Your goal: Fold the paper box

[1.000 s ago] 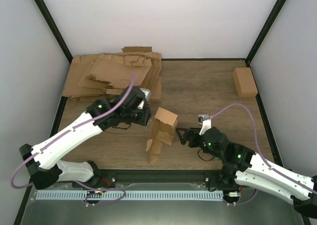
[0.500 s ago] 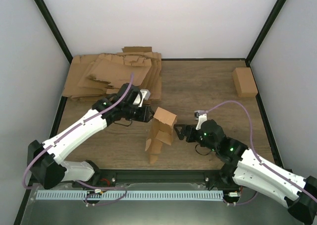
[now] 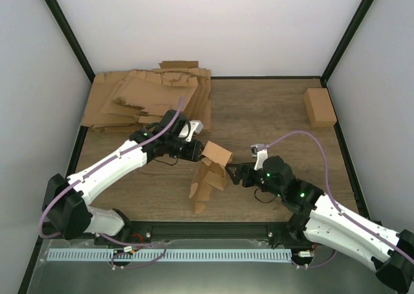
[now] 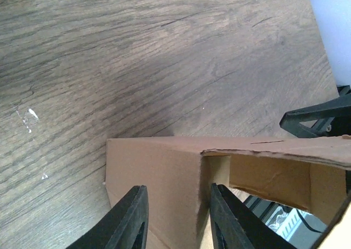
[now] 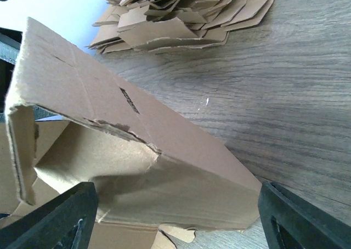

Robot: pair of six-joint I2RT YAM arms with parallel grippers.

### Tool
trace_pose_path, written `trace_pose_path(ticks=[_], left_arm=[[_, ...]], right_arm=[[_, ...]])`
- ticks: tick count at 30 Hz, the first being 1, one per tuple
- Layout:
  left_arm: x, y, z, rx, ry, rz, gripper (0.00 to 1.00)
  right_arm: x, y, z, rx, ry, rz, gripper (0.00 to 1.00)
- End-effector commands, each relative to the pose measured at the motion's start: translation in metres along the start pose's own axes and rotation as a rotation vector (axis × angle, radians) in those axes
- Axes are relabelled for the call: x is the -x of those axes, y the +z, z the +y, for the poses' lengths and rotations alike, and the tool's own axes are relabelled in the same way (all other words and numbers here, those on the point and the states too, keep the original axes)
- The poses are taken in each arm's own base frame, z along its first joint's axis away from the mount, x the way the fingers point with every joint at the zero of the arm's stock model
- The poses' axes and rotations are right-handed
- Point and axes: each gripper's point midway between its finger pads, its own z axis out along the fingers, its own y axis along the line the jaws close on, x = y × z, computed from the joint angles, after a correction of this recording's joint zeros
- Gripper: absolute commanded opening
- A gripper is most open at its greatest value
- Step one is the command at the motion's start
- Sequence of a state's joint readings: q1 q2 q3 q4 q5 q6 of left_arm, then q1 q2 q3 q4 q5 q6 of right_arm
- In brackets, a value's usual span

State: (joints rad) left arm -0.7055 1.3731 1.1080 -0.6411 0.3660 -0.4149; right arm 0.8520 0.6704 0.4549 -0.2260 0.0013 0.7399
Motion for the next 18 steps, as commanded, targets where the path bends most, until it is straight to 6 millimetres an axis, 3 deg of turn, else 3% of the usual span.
trace_pose_path(ticks=[1, 8, 18], left_arm=[[-0.003, 0.004, 0.003, -0.004, 0.009, 0.010, 0.32], [-0.003, 0.003, 0.002, -0.011, 0.006, 0.004, 0.32], [-0.001, 0.003, 0.000, -0.015, 0.007, 0.002, 0.32]], right_arm=[[0.008, 0.001, 0.007, 0.003, -0.037, -0.001, 0.82], [0.008, 0.005, 0.008, -0.001, -0.053, 0.015, 0.78], [0.041, -0.012, 0.012, -0.023, -0.039, -0.127, 0.76]])
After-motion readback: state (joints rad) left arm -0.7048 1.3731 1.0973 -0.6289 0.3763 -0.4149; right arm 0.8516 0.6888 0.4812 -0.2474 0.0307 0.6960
